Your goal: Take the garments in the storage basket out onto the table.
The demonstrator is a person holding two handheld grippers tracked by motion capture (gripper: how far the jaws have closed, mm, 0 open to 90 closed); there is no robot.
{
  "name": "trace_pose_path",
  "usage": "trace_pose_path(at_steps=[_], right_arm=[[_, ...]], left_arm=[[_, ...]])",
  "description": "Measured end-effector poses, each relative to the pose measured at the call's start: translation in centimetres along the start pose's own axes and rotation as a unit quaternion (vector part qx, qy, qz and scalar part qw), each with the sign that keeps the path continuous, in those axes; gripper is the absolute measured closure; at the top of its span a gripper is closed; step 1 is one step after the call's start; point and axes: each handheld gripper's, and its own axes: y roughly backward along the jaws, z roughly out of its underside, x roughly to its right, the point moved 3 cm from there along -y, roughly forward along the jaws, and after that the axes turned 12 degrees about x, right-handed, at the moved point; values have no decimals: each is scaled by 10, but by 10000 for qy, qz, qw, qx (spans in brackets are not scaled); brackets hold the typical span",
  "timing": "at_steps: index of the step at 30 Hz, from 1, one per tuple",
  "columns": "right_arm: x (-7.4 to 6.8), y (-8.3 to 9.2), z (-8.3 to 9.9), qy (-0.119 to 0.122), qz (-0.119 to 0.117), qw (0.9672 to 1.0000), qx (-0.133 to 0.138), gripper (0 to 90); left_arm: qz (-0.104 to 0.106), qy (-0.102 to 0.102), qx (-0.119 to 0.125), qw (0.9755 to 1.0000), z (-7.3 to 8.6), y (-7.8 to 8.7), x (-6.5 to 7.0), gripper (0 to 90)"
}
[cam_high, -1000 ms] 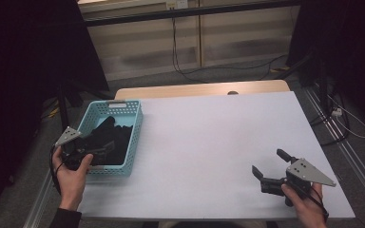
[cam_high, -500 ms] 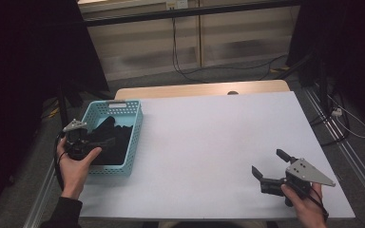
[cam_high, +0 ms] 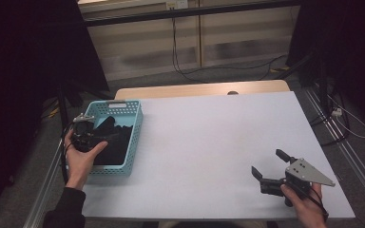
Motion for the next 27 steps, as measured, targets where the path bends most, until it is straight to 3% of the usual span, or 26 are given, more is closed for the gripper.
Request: trace_pose_path(at_steps=[4,7,10,12,15,21,24,25,27], right_arm=[[0,0,0,-1,-6,10000,1,8],[0,0,0,16,-25,10000,7,7],[-1,0,0,1,-22,10000,-2,8],[-1,0,0,9,-29,10000,-7,8],[-1,0,0,19,-32,10000,-10,8],[-1,0,0,21,-41,10000,-18,7],[-1,0,1,15,-49,10000,-30,7],[-1,-1,1,27,-55,10000,-47,7],[-1,-1,1,27,-57,10000,-42,7]], left_arm=[[-95,-102,-39,9999,-2,-7,-2,90],[-51,7,-242,9997,-1,-16,-6,90],[-75,-28,-260,9996,-4,-19,-9,103],[-45,69,-226,9997,-7,-22,-11,98],[-132,-6,-375,9992,-4,-30,-14,101],[-209,85,-912,9956,11,-50,-25,81],[-236,95,-993,9947,13,-53,-26,68],[-165,185,-1200,9925,15,-56,-27,59],[-201,185,-1244,9919,16,-56,-28,59]])
